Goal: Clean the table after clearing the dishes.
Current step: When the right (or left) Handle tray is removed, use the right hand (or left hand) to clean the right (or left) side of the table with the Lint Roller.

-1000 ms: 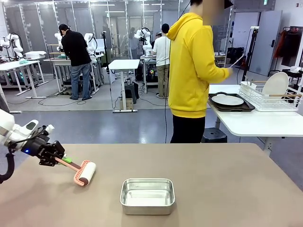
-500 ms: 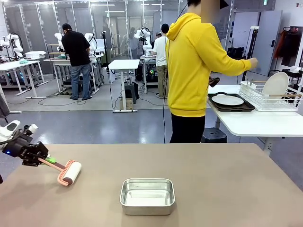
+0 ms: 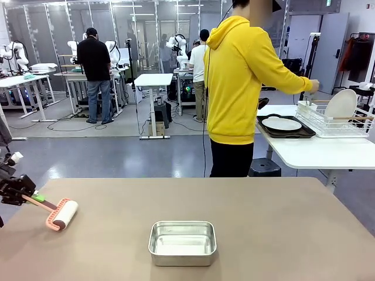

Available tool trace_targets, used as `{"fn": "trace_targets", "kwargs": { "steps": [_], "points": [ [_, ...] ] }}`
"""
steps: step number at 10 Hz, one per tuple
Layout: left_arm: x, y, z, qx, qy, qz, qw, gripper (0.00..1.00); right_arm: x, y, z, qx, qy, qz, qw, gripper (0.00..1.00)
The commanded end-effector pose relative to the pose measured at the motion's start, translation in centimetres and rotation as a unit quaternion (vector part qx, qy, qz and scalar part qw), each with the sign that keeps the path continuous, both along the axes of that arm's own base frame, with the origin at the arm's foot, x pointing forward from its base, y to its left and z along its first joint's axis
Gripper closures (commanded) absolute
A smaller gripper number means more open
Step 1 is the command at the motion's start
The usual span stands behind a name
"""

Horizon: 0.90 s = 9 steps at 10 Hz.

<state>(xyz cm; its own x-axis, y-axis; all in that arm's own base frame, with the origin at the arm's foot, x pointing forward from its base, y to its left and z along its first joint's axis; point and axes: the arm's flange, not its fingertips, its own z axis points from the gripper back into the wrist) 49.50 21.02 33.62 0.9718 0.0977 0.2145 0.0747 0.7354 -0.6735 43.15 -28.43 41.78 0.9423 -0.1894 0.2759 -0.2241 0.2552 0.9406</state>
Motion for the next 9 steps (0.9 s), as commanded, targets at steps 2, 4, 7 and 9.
{"fn": "trace_targets", "kwargs": {
  "steps": [2,4,7,9],
  "points": [
    [-0.4,3.1,-1.1,0.06,0.004,-0.003,0.998,0.79,-0.3,0.6,0.3,0.003,0.001,-0.004,1.0,0.05],
    [-0.9,4.2,0.7,0.068,-0.004,-0.006,0.998,0.79,-0.3,0.6,0.3,0.003,0.001,-0.004,1.0,0.05],
    [-1.3,4.3,4.9,0.093,-0.023,-0.009,0.995,0.79,-0.3,0.6,0.3,0.003,0.001,-0.004,1.0,0.05],
    [-1.5,3.0,7.2,0.116,-0.024,-0.018,0.993,0.79,-0.3,0.6,0.3,0.003,0.001,-0.004,1.0,0.05]
  ]
}}
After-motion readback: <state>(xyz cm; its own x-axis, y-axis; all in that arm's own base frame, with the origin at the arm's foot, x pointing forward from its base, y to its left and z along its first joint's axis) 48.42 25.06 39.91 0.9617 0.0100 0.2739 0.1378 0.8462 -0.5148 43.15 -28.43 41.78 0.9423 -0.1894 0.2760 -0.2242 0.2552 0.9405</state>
